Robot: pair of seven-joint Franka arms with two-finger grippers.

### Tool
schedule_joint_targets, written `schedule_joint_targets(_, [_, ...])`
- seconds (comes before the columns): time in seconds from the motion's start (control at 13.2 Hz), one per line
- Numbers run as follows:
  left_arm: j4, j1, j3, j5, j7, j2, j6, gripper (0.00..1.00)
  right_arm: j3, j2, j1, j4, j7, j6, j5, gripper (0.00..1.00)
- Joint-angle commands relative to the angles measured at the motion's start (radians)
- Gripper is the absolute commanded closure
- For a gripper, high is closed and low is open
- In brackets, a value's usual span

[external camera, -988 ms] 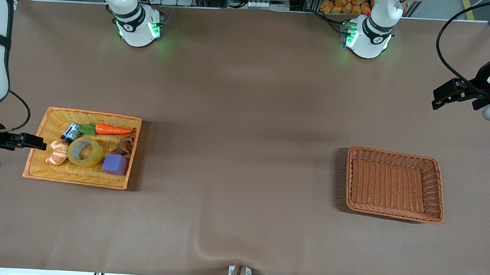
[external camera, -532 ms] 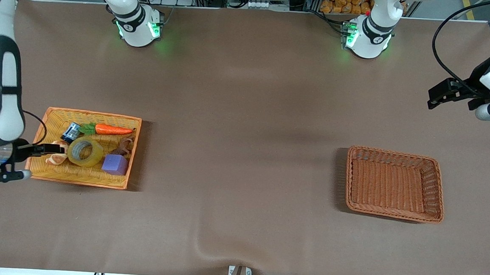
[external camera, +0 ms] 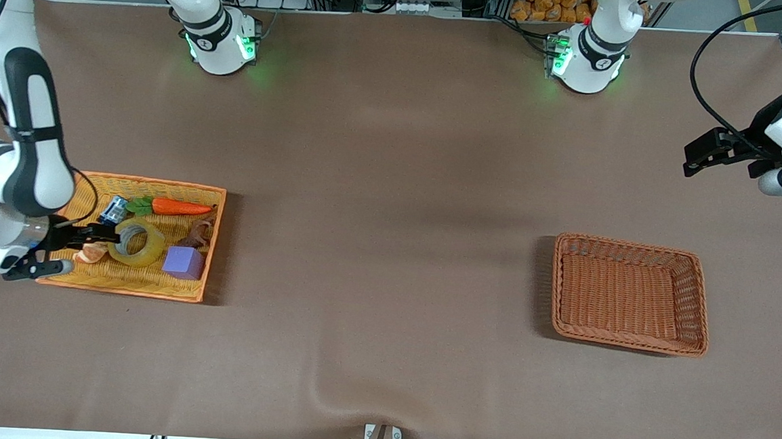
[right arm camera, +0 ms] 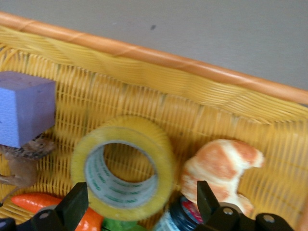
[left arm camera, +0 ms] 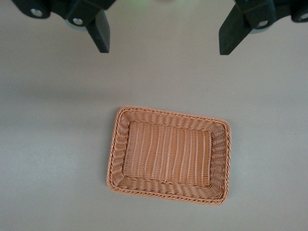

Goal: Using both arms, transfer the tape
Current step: 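Lower the right gripper onto the tape roll and close on its rim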

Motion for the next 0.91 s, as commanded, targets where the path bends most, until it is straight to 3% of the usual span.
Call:
schedule_joint_targets(0.0, [0.031,-0.007,-0.001,0.028,0.001,0.025,-0.007,0.0,0.0,-0.011,0.053,-0.05,0.006,0.042,-0.139,0.0])
schedule_joint_targets(0.08, [0.029,-0.007,-0.001,0.028,0.003,0.028,-0.007,0.0,0.0,-0.008,0.065,-0.05,-0.019,0.037,-0.184,0.0])
schedule_joint_targets(0.3, [0.029,-0.007,0.0,0.028,0.012,0.029,-0.006,0.0,0.002,0.021,0.063,-0.027,-0.279,0.044,-0.188,0.0])
schedule_joint_targets(0.84, [0.029,-0.009,-0.001,0.026,0.015,0.046,0.01,0.0,0.003,0.105,0.056,0.048,-0.477,0.06,-0.181,0.0])
